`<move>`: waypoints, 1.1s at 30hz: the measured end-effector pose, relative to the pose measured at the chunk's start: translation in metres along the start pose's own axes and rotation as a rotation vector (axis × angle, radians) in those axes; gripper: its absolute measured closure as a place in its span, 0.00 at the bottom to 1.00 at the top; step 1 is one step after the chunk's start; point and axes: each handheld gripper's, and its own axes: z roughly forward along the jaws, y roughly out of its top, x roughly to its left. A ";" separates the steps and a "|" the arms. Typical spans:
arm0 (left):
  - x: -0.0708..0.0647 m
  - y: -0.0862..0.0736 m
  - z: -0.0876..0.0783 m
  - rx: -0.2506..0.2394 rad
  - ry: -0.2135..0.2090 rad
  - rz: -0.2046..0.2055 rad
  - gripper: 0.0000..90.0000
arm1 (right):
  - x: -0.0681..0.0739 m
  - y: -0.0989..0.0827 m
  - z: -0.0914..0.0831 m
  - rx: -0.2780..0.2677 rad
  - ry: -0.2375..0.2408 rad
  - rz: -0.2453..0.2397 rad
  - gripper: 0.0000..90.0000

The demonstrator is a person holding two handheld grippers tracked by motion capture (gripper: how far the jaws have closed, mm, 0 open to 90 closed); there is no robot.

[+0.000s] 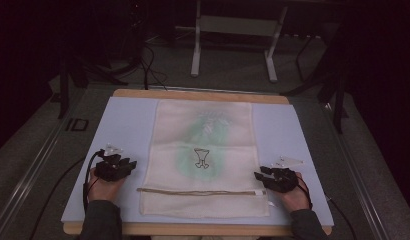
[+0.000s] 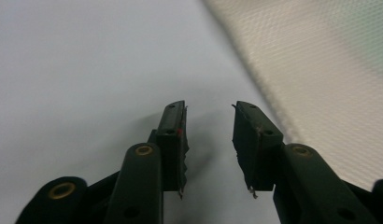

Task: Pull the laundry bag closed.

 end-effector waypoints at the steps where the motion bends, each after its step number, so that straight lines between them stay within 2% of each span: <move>1: 0.000 0.000 0.000 0.000 0.000 0.000 0.72 | 0.000 0.000 0.000 0.000 0.000 0.000 0.68; 7: 0.000 0.001 -0.002 0.004 -0.031 0.016 0.74 | 0.004 0.002 -0.002 0.016 0.007 -0.029 0.69; 9: 0.000 0.002 -0.001 0.019 -0.051 0.030 0.74 | 0.007 0.003 -0.003 0.026 0.006 -0.047 0.69; 15: -0.004 0.005 0.003 0.043 -0.074 0.064 0.74 | 0.014 0.005 -0.005 0.023 0.015 -0.066 0.68; 22: -0.006 0.006 0.005 0.053 -0.085 0.048 0.71 | 0.020 0.006 -0.004 0.045 0.040 -0.080 0.70; 30: -0.008 0.006 0.006 0.057 -0.091 0.087 0.71 | 0.028 0.011 -0.003 0.040 0.062 -0.100 0.69; 33: -0.008 0.005 0.006 0.061 -0.093 0.086 0.71 | 0.030 0.013 -0.003 0.039 0.069 -0.105 0.69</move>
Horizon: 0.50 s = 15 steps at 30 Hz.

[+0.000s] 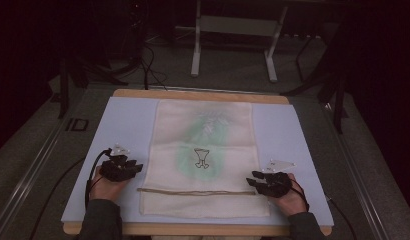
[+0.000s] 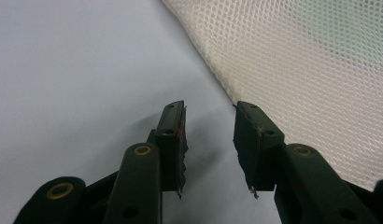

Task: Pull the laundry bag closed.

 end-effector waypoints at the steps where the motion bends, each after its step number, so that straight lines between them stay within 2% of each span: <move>1: 0.000 0.000 0.000 -0.003 -0.001 0.000 0.71 | 0.001 0.001 0.000 0.002 -0.001 -0.001 0.69; 15: 0.000 0.000 -0.001 -0.010 -0.007 0.004 0.71 | 0.011 0.009 -0.002 -0.005 0.019 -0.030 0.67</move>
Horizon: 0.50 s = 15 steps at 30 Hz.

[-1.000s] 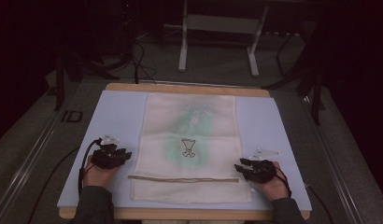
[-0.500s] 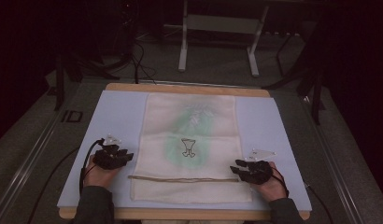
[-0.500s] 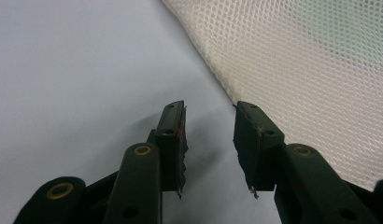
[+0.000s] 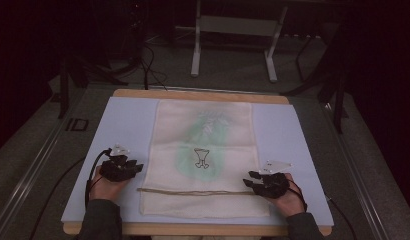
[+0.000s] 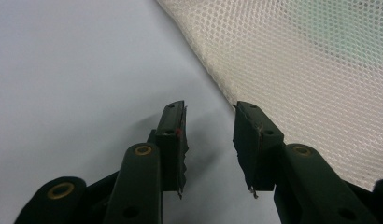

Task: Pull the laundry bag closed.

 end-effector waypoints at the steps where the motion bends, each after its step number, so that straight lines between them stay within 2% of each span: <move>1: 0.000 0.000 0.000 -0.002 0.002 -0.003 0.71 | 0.001 0.001 0.000 -0.001 0.002 -0.004 0.67; 12: 0.000 0.000 0.000 0.002 -0.009 0.007 0.72 | 0.011 0.009 -0.001 -0.010 0.014 -0.036 0.69; 15: -0.001 0.001 0.002 0.006 -0.011 0.013 0.72 | 0.019 0.014 0.002 -0.001 0.027 -0.052 0.69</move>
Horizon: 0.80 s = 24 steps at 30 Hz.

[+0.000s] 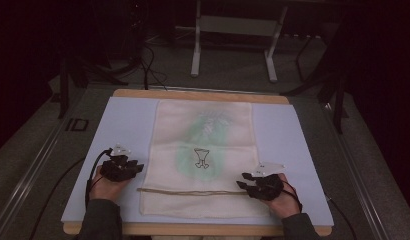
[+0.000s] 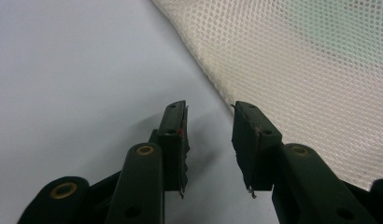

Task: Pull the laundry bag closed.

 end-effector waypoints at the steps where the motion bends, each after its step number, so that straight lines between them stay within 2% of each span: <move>1: 0.000 0.000 0.000 0.000 0.000 0.000 0.72 | 0.000 0.000 0.000 0.000 0.000 0.000 0.69; 6: -0.001 0.000 -0.001 -0.007 -0.003 0.005 0.73 | 0.013 0.013 0.006 -0.002 0.045 -0.046 0.69; 18: 0.000 0.000 -0.002 -0.014 -0.003 0.008 0.73 | 0.025 0.040 0.018 0.011 0.073 -0.125 0.70; 20: 0.000 0.001 -0.003 -0.022 -0.003 0.012 0.73 | 0.030 0.048 0.023 0.016 0.088 -0.156 0.70; 24: 0.000 0.001 -0.003 -0.023 -0.005 0.012 0.73 | 0.036 0.057 0.030 0.021 0.101 -0.185 0.69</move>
